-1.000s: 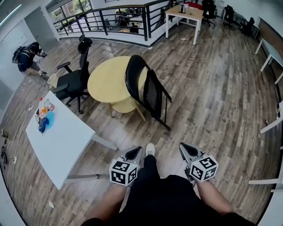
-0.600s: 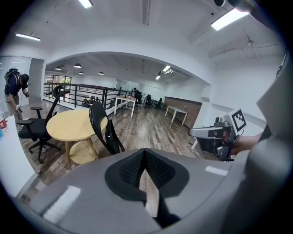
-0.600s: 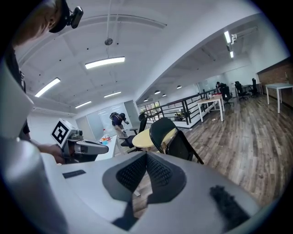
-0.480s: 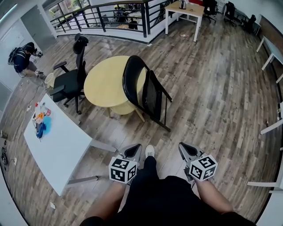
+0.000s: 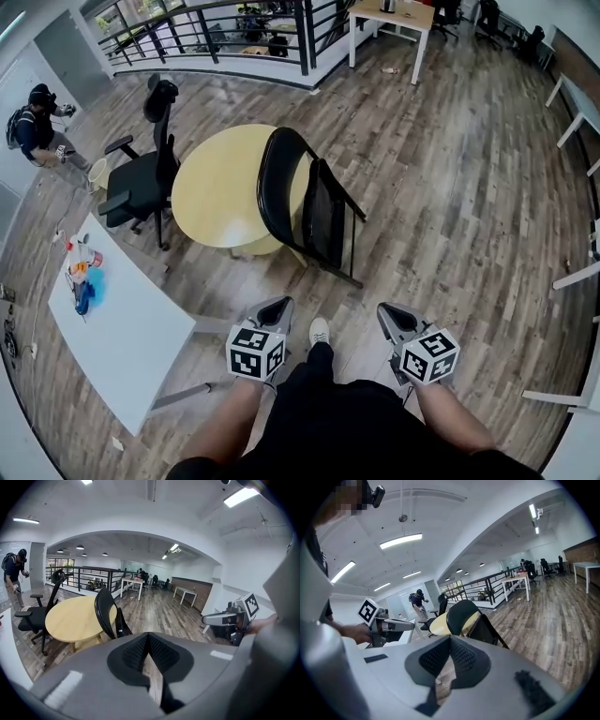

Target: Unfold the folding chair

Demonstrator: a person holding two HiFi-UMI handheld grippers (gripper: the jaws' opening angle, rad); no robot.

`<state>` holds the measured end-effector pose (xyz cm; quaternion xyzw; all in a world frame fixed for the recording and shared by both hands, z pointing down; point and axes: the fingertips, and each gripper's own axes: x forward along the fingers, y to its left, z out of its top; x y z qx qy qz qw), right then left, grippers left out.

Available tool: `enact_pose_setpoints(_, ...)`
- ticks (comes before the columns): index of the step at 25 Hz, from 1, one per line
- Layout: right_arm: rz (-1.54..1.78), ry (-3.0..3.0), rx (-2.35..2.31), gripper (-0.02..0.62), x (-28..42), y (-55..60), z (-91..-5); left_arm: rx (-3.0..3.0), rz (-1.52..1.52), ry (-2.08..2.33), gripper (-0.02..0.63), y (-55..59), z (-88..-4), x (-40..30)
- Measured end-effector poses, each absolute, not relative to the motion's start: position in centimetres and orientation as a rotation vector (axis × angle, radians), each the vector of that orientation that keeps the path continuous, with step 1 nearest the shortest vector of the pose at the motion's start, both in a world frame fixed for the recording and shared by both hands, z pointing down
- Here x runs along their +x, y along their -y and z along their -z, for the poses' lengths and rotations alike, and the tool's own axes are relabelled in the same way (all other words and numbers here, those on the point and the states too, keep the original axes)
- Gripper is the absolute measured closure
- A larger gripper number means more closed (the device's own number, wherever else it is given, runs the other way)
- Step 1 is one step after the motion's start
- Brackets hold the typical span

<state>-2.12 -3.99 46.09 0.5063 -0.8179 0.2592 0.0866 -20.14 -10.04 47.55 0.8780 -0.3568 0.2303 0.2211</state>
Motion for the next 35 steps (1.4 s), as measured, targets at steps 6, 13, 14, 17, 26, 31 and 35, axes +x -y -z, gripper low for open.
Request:
enact_pose_setpoints(6, -0.767, 2.435, 1.497, 0.6, -2.7, 10.1, -45.9, 2.394, -0.639, 1.047, 0.598, 17.1, -47.8, -21.6)
enact_pose_setpoints(13, -0.751, 2.427, 1.464, 0.6, -3.8, 16.5, -46.0, 2.382, -0.613, 1.115, 0.597, 24.4, -47.7, -23.2)
enact_pose_setpoints(14, -0.748, 2.43, 1.458, 0.6, -4.1, 17.4, -46.0, 2.389, -0.607, 1.12, 0.597, 25.3, -47.5, -23.3)
enact_pose_setpoints(17, -0.745, 2.427, 1.449, 0.6, -4.6, 19.5, -46.1, 2.415, -0.574, 1.105, 0.569, 27.7, -47.3, -23.3)
enact_pose_setpoints(26, -0.712, 2.38, 1.465, 0.6, -5.1, 24.4, -46.4, 2.405, -0.588, 1.109, 0.422, 37.1, -49.5, -24.2)
enact_pose_setpoints(31, -0.718, 2.324, 1.512, 0.6, -4.2, 25.0, -46.7, 2.36, -0.632, 1.173, 0.402, 42.0, -51.9, -24.4)
enact_pose_setpoints(35, -0.713, 2.295, 1.53, 0.6, -3.9, 25.3, -46.5, 2.311, -0.64, 1.148, 0.395, 44.5, -54.2, -23.5)
